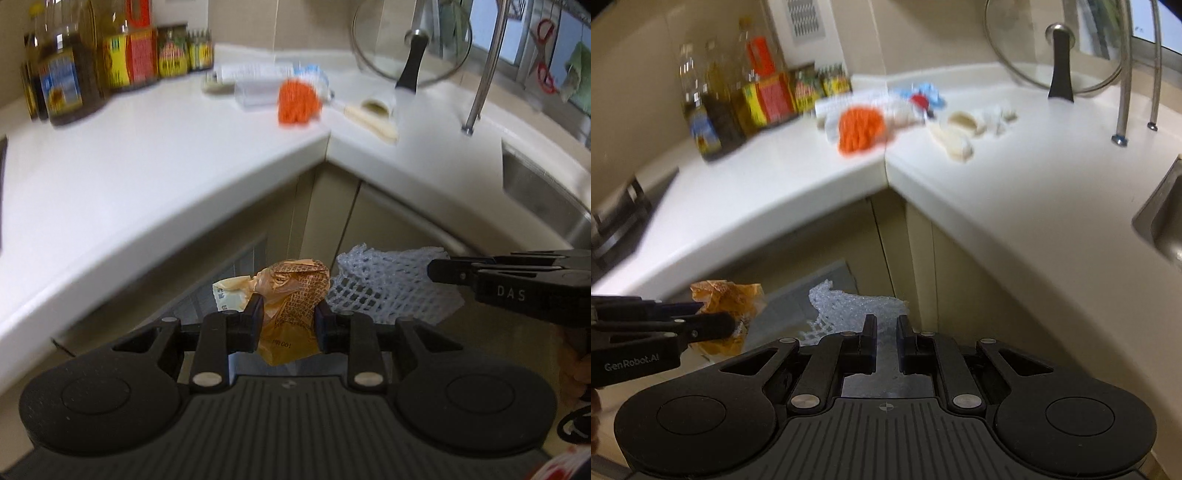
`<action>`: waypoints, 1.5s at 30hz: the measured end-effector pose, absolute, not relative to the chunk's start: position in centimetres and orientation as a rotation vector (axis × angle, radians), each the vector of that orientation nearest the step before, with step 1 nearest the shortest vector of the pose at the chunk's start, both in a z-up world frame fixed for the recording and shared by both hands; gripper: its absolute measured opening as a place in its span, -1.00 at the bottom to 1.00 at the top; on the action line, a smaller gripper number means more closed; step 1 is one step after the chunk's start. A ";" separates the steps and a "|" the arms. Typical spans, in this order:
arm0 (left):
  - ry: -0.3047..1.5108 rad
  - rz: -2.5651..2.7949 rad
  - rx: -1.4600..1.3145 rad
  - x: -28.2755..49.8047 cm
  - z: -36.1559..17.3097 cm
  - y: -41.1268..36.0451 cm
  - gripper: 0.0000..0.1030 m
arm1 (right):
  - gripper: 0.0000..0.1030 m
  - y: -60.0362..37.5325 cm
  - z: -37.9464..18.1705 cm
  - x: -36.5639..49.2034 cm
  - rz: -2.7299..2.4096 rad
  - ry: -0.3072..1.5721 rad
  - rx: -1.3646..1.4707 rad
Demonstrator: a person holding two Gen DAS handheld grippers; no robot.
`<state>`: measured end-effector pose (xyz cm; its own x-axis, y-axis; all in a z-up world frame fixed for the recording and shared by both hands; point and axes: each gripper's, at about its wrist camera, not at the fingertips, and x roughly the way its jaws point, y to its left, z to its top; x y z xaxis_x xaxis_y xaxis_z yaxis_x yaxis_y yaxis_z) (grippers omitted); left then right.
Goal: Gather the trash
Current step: 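Carry both items over the wastebasket and open both tools to drop them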
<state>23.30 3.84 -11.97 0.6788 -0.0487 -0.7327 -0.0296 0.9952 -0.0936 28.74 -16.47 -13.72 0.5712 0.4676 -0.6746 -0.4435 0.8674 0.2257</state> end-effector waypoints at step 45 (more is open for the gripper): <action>1.073 -0.129 -0.172 29.9 -26.1 3.4 -0.29 | -0.18 -13.8 -29.4 34.9 0.540 1.092 -0.024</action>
<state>29.94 3.44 -26.08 0.4722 -0.1879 -0.8612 0.0214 0.9792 -0.2019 34.89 -13.83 -29.42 0.3457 0.4042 -0.8468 -0.4278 0.8711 0.2412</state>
